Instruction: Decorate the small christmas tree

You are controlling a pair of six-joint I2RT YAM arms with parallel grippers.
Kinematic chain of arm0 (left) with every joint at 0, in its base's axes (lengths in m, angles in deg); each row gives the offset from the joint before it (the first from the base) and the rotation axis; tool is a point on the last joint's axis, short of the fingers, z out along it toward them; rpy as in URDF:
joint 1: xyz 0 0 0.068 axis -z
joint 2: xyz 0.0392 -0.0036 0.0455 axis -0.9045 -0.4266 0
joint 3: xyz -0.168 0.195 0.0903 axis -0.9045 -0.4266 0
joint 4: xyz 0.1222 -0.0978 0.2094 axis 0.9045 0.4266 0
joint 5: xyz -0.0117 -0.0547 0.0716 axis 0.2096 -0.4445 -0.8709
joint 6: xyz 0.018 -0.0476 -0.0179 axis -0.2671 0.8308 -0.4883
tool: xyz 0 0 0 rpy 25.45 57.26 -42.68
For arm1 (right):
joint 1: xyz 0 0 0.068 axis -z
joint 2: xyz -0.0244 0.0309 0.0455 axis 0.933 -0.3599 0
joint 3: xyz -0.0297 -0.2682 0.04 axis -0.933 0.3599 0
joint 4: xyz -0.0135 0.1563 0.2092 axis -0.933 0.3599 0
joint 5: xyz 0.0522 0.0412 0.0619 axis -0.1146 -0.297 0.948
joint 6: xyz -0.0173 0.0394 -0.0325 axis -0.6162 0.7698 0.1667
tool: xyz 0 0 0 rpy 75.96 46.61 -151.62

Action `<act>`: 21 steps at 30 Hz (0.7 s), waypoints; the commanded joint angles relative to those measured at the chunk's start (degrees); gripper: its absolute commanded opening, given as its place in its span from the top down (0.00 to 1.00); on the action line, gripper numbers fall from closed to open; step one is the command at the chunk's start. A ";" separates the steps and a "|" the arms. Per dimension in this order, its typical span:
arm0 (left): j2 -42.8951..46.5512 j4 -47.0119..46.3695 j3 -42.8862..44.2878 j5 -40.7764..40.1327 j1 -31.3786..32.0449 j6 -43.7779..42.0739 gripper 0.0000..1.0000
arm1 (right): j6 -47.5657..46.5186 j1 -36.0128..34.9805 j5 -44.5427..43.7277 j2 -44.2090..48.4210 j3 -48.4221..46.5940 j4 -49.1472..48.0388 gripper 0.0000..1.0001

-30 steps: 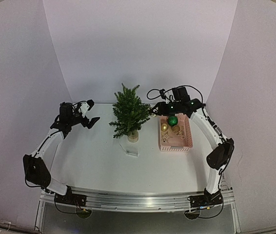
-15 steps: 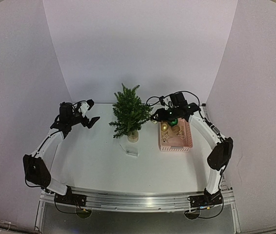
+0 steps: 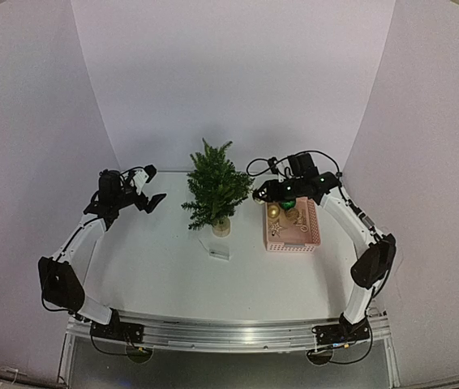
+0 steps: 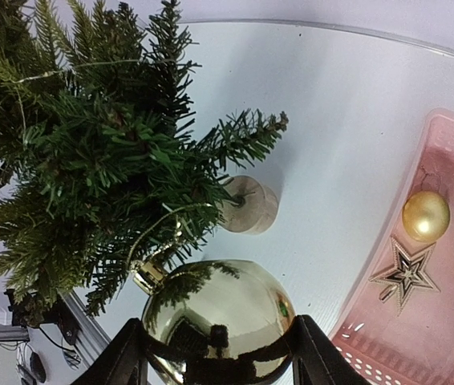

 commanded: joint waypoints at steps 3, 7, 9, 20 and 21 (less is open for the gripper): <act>1.30 -2.20 0.49 1.30 -0.23 -0.10 0.00 | -1.10 -0.21 5.94 2.42 0.57 -0.49 0.83; 1.19 -2.44 0.43 1.38 -0.21 -0.08 0.00 | -0.49 -0.22 8.08 2.71 1.95 -0.55 0.83; 1.15 -2.47 0.41 1.40 -0.27 -0.07 0.01 | 0.09 -0.20 8.97 2.43 2.52 -0.49 0.84; 1.03 -2.73 0.67 1.32 -0.20 -0.19 0.01 | 1.18 -0.43 12.79 2.83 3.90 -0.46 0.85; 1.03 -2.82 0.75 1.32 -0.22 -0.20 0.01 | 1.07 -0.54 13.04 2.87 3.97 -0.46 0.85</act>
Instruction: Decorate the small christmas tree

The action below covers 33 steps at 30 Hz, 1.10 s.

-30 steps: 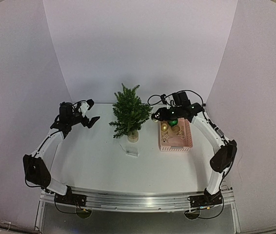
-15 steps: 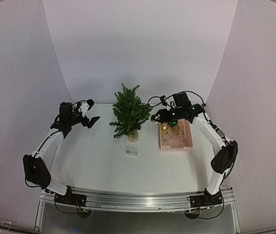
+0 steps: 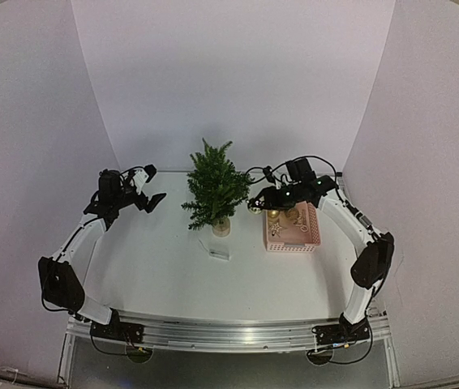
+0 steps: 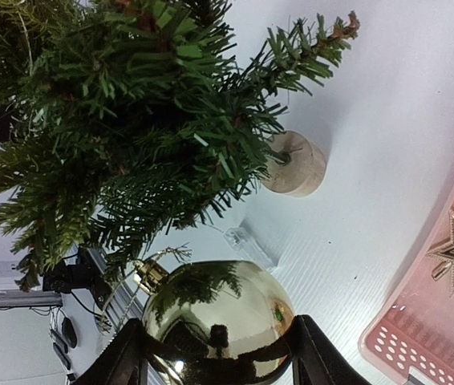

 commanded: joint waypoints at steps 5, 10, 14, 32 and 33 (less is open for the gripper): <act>1.04 -2.45 0.80 1.12 -0.21 -0.30 0.01 | 0.45 -0.60 3.50 2.55 1.02 -0.39 0.86; 0.95 -2.36 1.02 1.19 -0.23 -0.41 0.01 | 0.35 -0.61 1.06 2.58 0.31 -0.12 0.87; 0.93 -2.27 1.18 1.20 -0.21 -0.57 0.00 | -0.37 -0.59 -0.11 2.66 -1.14 0.20 0.87; 1.21 -2.85 0.80 0.94 -0.20 -0.75 0.01 | 0.59 -0.59 -1.18 -3.21 -12.38 0.66 1.00; 1.21 -2.94 0.72 0.89 -0.25 -0.74 0.01 | 0.64 -0.61 -0.89 -3.38 -12.11 0.66 1.00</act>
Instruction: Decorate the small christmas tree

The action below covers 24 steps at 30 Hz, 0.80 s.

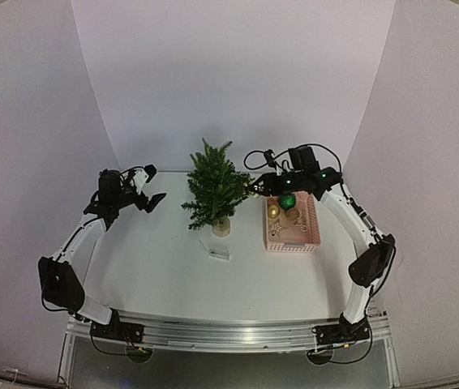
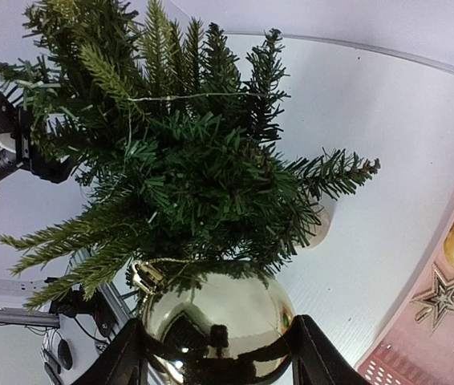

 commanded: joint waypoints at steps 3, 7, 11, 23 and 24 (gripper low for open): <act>1.29 -3.07 0.49 0.90 -0.25 -0.42 0.01 | 0.91 -0.27 1.77 -2.23 -0.22 0.19 1.00; 1.47 -3.14 0.17 0.82 -0.22 -0.55 0.01 | 0.66 -0.27 0.17 -1.40 2.75 0.11 1.00; 1.47 -3.26 0.16 0.79 -0.28 -0.63 0.01 | 0.55 -0.27 -0.32 -0.85 3.67 0.18 1.00; 1.21 -3.66 0.31 1.05 -0.25 -0.37 0.01 | -0.20 -0.27 -2.27 2.44 8.07 0.56 1.00; 1.21 -3.65 0.32 1.08 -0.21 -0.38 0.00 | -0.25 -0.27 -2.37 2.63 8.30 0.57 1.00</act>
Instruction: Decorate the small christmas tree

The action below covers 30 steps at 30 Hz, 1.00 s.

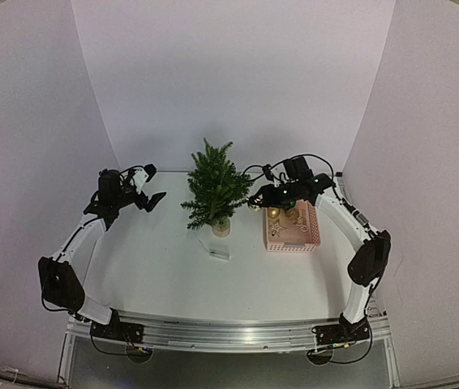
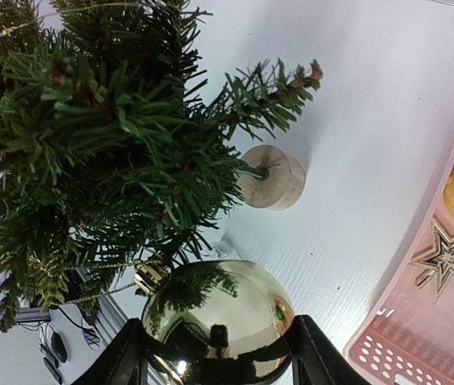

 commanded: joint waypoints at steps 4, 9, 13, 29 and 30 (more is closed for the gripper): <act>1.13 -2.64 0.34 1.21 -0.20 -0.36 0.01 | -1.13 -0.27 -1.62 4.85 1.55 0.69 1.00; 1.04 -2.84 0.33 1.48 -0.23 -0.13 0.01 | -1.23 -0.27 -2.75 5.38 1.96 1.12 1.00; 1.04 -2.89 0.23 1.51 -0.21 -0.15 0.01 | -0.68 -0.27 -1.78 4.55 1.51 1.12 1.00; 0.93 -3.53 -0.04 1.62 -0.23 -0.13 0.01 | 0.56 -1.96 2.94 1.86 0.58 0.91 1.00; 0.87 -3.61 -0.01 1.63 -0.27 -0.06 0.01 | 0.48 -1.98 2.97 1.75 0.65 0.96 1.00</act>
